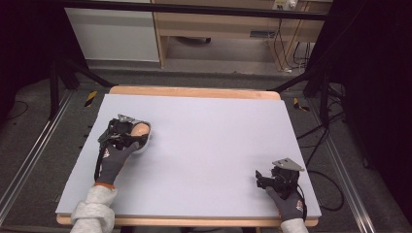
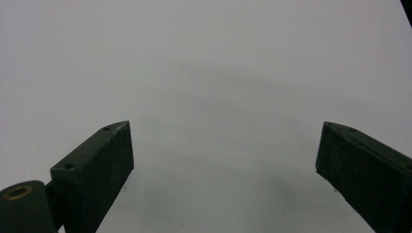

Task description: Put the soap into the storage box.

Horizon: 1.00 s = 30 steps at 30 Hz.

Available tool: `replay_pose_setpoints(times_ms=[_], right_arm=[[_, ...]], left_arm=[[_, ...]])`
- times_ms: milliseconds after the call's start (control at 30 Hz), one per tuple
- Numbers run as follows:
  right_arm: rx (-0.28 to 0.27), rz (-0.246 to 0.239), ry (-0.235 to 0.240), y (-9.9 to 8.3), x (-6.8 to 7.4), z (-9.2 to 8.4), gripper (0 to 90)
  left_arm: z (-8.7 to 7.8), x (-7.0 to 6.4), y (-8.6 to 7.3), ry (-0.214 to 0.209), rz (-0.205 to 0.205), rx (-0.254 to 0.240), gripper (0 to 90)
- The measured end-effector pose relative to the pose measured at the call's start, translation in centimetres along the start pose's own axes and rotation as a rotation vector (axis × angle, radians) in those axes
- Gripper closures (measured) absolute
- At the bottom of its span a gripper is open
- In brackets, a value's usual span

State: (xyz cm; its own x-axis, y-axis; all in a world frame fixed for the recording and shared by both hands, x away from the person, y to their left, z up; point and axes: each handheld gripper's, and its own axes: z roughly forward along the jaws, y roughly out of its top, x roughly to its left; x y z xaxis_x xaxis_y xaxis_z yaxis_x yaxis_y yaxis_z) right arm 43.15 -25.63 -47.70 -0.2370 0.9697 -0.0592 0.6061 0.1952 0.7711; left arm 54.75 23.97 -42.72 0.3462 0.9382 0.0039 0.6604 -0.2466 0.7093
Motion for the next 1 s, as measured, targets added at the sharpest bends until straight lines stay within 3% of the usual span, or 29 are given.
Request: replay_pose_setpoints(times_ms=[200,567,1000], right_arm=[[0.0,0.0,-0.001,0.0,0.0,0.0,6.8],[-0.003,0.003,-0.002,0.0,0.0,0.0,6.8],[-0.02,0.016,-0.02,0.1,-0.3,-0.3,6.4]], left_arm=[[-0.3,-0.2,-0.1,0.007,0.014,-0.002,27.1],[-2.2,-1.1,-0.6,-0.044,0.044,-0.052,25.4],[-4.9,-3.0,-3.7,-0.13,0.086,-0.124,21.8]])
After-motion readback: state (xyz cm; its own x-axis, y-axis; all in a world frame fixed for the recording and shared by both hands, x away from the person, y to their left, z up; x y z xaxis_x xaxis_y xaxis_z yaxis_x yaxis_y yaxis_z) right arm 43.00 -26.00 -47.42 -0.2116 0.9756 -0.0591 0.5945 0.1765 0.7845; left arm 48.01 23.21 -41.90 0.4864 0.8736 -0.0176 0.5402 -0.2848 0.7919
